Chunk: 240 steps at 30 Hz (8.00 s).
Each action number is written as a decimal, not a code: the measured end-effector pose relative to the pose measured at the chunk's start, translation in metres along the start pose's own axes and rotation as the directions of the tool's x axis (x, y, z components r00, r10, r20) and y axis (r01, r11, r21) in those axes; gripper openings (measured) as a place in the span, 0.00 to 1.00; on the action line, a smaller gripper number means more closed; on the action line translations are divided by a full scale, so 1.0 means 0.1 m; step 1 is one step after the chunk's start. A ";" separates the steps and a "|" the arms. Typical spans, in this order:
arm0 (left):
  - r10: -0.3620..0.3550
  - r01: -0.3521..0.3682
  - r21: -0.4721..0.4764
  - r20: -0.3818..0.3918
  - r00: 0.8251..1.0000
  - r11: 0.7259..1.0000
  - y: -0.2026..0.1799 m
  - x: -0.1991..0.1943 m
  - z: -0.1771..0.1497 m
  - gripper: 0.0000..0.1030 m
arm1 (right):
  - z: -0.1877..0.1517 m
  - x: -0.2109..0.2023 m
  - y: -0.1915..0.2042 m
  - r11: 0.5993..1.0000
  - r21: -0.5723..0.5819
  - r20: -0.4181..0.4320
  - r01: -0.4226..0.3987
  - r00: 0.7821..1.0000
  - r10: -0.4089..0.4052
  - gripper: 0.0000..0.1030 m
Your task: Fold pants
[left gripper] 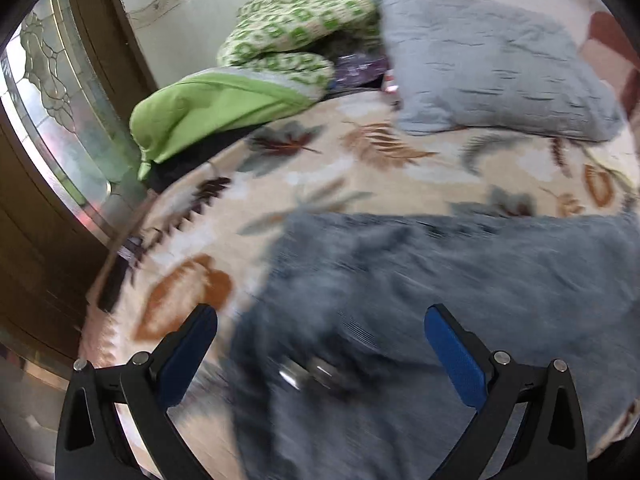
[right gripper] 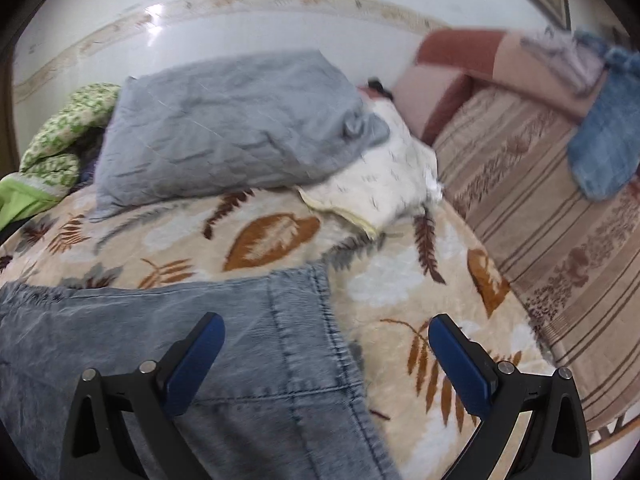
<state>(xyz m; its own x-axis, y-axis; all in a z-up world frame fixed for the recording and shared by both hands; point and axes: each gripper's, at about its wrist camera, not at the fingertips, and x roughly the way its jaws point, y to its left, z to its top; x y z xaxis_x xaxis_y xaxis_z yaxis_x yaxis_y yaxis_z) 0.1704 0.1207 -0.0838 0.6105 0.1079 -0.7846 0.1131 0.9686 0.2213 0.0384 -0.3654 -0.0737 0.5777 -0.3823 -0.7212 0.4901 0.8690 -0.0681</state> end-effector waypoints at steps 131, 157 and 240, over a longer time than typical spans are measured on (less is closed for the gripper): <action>-0.420 0.425 -0.117 0.070 0.905 0.897 0.37 -0.62 -1.26 0.34 | -0.70 0.42 -1.06 0.926 0.259 -0.337 -0.276 0.873 0.354 0.66; -0.437 0.437 0.020 -0.023 0.899 0.899 -1.11 0.34 -0.22 0.34 | -0.56 0.86 -1.00 0.963 0.262 -0.323 -0.055 0.936 0.141 0.10; -0.049 0.052 -0.070 0.052 0.997 0.996 -0.30 -0.53 -1.35 0.83 | -1.22 -0.53 0.01 0.888 0.146 -0.179 -0.435 0.872 0.456 0.43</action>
<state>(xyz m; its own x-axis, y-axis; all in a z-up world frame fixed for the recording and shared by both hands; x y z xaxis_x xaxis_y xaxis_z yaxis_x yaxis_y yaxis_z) 0.0291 0.1163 -0.1271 0.6445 0.0489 -0.7631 0.0895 0.9863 0.1388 -0.0711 -0.3061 -0.1196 0.6106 0.1193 -0.7829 0.2793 0.8926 0.3538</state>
